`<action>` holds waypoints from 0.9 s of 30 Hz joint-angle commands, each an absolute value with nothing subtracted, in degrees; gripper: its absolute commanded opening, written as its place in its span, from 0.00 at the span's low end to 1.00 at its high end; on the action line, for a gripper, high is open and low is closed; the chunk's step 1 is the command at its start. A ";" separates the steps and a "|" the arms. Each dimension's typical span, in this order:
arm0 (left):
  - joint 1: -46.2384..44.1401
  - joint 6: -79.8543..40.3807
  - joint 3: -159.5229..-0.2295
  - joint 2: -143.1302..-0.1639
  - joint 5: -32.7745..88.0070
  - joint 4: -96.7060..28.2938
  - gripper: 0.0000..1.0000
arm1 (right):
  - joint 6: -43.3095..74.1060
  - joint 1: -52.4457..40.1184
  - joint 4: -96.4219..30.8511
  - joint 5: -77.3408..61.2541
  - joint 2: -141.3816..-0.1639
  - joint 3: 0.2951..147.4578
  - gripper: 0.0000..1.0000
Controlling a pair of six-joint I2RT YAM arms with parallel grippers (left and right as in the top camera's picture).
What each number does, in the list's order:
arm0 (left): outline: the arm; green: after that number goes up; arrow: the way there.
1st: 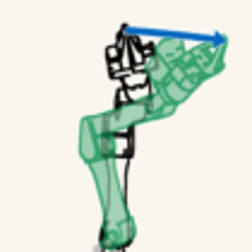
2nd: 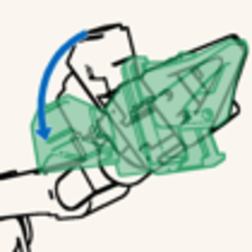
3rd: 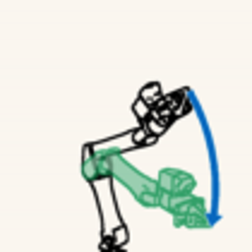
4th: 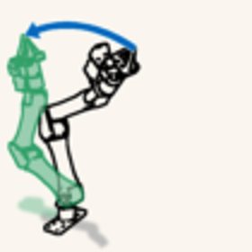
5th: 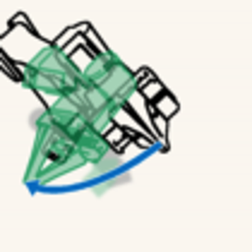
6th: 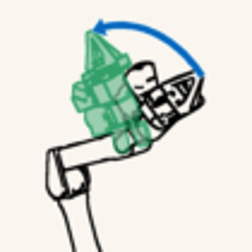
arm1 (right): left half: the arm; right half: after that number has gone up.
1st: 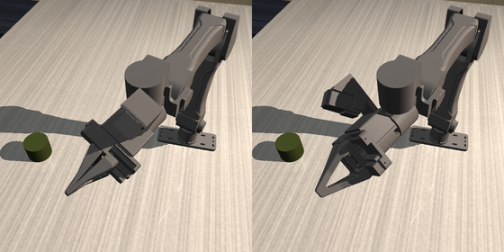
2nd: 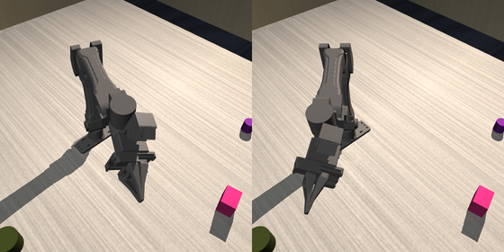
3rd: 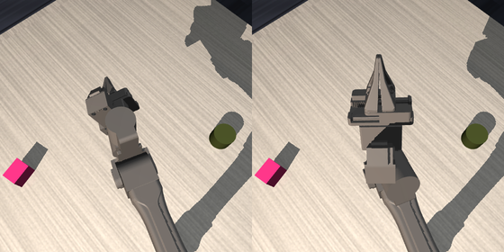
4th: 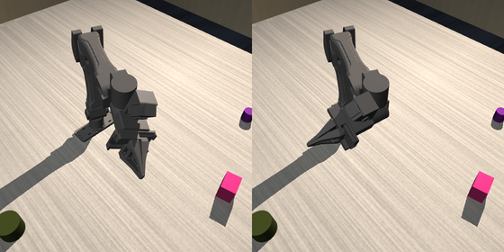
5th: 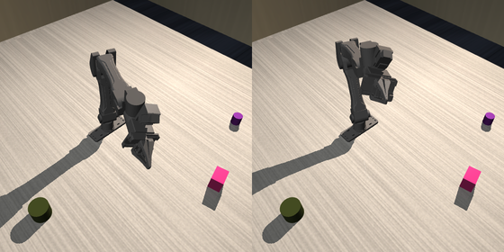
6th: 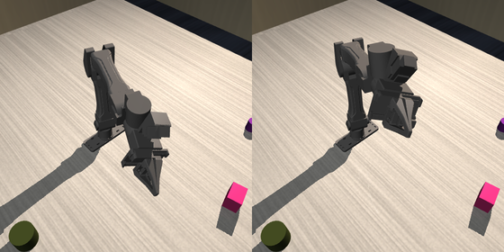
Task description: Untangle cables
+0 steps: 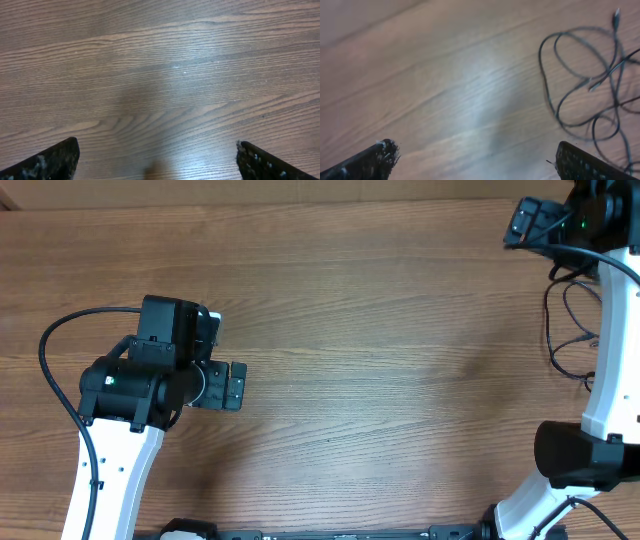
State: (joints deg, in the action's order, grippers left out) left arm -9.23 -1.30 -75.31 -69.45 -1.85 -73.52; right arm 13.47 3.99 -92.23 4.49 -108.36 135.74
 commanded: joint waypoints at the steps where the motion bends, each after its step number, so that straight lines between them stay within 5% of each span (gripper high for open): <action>1: -9.02 -1.48 -75.57 -69.38 -1.23 -73.45 1.00 | 13.43 3.81 -92.14 1.96 -107.92 136.14 1.00; 27: -8.97 -1.21 -75.57 -68.55 -2.87 -73.41 1.00 | 13.43 3.81 -92.07 1.96 -107.92 136.14 1.00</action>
